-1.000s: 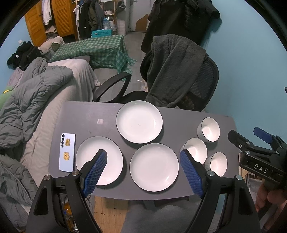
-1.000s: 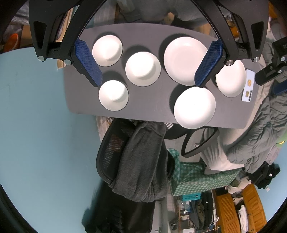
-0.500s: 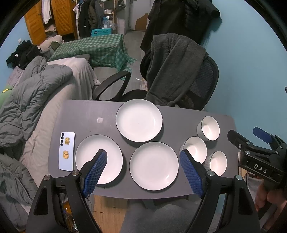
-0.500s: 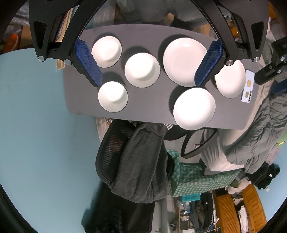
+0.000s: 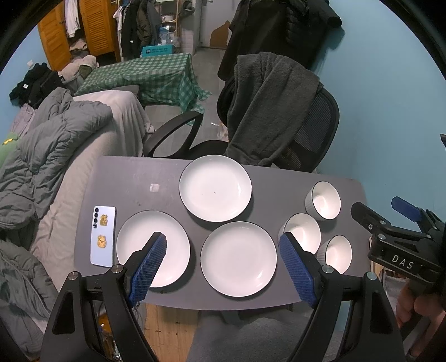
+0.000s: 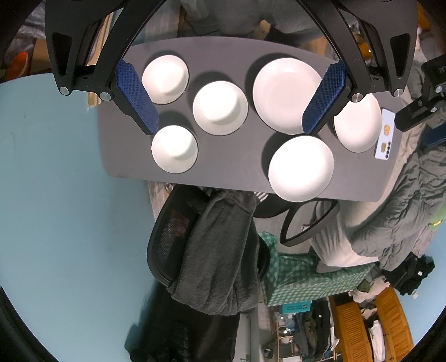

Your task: Organize plates and bowls

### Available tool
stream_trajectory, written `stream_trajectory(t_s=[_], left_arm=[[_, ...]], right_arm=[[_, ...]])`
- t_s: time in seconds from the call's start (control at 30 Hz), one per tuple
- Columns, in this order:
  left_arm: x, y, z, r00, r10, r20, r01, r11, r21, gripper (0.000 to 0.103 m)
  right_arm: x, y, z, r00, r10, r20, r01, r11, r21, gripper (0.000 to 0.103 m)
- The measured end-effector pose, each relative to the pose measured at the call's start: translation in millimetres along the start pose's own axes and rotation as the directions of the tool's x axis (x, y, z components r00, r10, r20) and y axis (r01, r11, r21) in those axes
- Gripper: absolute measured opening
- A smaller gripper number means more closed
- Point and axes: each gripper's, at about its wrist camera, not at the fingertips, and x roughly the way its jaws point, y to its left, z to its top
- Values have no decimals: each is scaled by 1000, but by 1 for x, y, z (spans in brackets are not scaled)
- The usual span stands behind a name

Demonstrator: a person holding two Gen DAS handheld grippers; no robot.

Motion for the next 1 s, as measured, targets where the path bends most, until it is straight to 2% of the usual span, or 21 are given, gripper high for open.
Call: stream_trajectory(t_s=[0.63, 1.0], left_arm=[[-1, -4, 7, 1000, 2, 9, -3, 1000, 12, 85], [-5, 7, 1, 1000, 18, -4, -17, 999, 46, 85]], right_arm=[[-1, 9, -3, 1000, 3, 5, -3, 1000, -4, 101], [-2, 16, 0, 1000, 0, -1, 0, 1000, -10, 101]])
